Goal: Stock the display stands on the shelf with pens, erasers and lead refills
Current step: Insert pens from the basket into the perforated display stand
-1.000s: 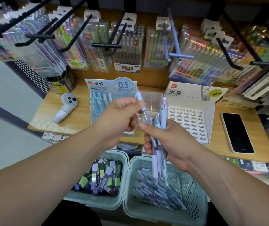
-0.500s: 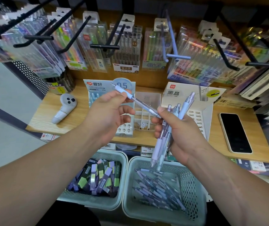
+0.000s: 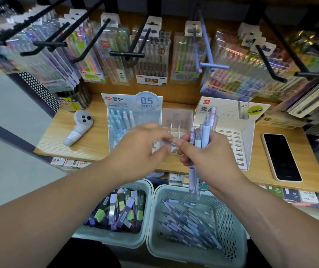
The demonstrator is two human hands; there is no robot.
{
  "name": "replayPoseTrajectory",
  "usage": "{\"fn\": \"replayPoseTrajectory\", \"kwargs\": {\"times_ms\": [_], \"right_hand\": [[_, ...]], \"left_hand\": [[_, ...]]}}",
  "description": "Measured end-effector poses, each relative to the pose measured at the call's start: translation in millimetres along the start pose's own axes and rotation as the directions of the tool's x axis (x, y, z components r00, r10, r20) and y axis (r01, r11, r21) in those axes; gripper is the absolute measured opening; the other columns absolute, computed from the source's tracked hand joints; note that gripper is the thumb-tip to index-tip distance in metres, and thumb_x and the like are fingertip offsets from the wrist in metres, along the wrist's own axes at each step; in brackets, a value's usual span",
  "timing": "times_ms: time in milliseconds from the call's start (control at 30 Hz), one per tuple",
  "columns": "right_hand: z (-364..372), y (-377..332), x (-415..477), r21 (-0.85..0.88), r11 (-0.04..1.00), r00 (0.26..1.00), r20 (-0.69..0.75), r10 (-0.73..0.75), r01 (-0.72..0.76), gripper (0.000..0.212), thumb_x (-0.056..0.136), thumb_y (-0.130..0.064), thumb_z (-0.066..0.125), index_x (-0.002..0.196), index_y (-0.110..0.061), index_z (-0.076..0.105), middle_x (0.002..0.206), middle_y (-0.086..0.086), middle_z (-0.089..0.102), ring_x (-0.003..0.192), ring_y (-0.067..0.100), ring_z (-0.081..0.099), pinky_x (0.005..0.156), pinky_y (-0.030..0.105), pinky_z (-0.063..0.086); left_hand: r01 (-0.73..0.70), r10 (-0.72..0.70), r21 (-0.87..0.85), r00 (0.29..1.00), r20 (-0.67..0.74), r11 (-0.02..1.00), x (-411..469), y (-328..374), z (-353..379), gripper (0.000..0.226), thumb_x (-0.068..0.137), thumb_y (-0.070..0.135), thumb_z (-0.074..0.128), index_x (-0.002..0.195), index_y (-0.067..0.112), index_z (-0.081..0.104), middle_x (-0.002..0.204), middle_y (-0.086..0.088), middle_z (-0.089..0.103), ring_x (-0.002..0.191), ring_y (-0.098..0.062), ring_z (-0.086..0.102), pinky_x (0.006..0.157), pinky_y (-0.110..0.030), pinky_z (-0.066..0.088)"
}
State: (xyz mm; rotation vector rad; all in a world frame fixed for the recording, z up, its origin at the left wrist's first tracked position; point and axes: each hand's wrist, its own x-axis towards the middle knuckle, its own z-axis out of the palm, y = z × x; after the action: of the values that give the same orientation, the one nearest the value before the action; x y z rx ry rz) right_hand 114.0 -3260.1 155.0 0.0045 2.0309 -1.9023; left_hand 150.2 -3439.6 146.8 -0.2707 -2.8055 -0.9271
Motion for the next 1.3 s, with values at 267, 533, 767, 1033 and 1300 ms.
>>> {"fn": "replayPoseTrajectory", "kwargs": {"times_ms": [267, 533, 767, 1033, 1300], "right_hand": [[-0.2, 1.8, -3.4, 0.047, 0.999, 1.000, -0.030, -0.008, 0.009, 0.015, 0.088, -0.012, 0.076, 0.086, -0.003, 0.065, 0.065, 0.012, 0.063, 0.054, 0.018, 0.056, 0.056, 0.028, 0.051], [-6.7, -1.8, -4.3, 0.108, 0.993, 0.997, -0.057, 0.049, -0.042, 0.009, 0.089, -0.012, 0.075, 0.085, -0.011, 0.066, 0.065, 0.007, 0.067, 0.056, 0.018, 0.058, 0.059, 0.030, 0.053], [-17.1, -5.3, -6.7, 0.107, 0.993, 0.995, -0.086, 0.050, -0.040, 0.008, 0.090, -0.010, 0.074, 0.085, -0.009, 0.067, 0.065, 0.007, 0.066, 0.057, 0.020, 0.057, 0.058, 0.032, 0.055], [-25.6, -8.9, -6.5, 0.085, 0.996, 0.995, -0.088, 0.041, -0.034, 0.007, 0.090, -0.012, 0.074, 0.087, -0.009, 0.067, 0.066, 0.007, 0.066, 0.056, 0.018, 0.058, 0.061, 0.033, 0.058], [-24.5, -11.6, -8.4, 0.088, 0.995, 0.996, -0.069, 0.059, -0.053, 0.012, 0.090, -0.013, 0.074, 0.087, -0.007, 0.065, 0.068, 0.006, 0.066, 0.055, 0.017, 0.057, 0.064, 0.035, 0.059]], "left_hand": [[-0.136, 0.138, 0.063, 0.990, -0.023, 0.989, 0.6, -11.9, 14.5, 0.015, 0.091, 0.027, 0.064, 0.092, 0.014, 0.072, 0.086, 0.003, 0.062, 0.062, -0.002, 0.041, 0.061, -0.024, 0.044], [0.226, -0.177, 0.114, 0.925, -0.336, 0.967, 16.7, -47.8, -2.1, 0.007, 0.091, 0.014, 0.066, 0.085, 0.011, 0.065, 0.066, 0.005, 0.056, 0.059, -0.014, 0.052, 0.060, -0.030, 0.046], [0.489, -0.458, -0.010, 0.809, -0.370, 0.872, 27.6, -65.5, 8.6, 0.027, 0.094, 0.020, 0.059, 0.069, 0.013, 0.055, 0.051, 0.002, 0.058, 0.056, -0.021, 0.058, 0.058, -0.035, 0.048], [0.561, -0.532, -0.025, 0.769, -0.354, 0.827, 36.6, -60.7, 10.8, 0.031, 0.090, 0.020, 0.060, 0.061, 0.014, 0.052, 0.052, -0.003, 0.057, 0.053, -0.022, 0.055, 0.053, -0.030, 0.041], [0.556, -0.515, 0.035, 0.789, -0.335, 0.830, 38.7, -56.0, 4.8, 0.029, 0.085, 0.017, 0.061, 0.058, 0.011, 0.054, 0.051, -0.003, 0.057, 0.053, -0.025, 0.057, 0.050, -0.033, 0.045]]}}
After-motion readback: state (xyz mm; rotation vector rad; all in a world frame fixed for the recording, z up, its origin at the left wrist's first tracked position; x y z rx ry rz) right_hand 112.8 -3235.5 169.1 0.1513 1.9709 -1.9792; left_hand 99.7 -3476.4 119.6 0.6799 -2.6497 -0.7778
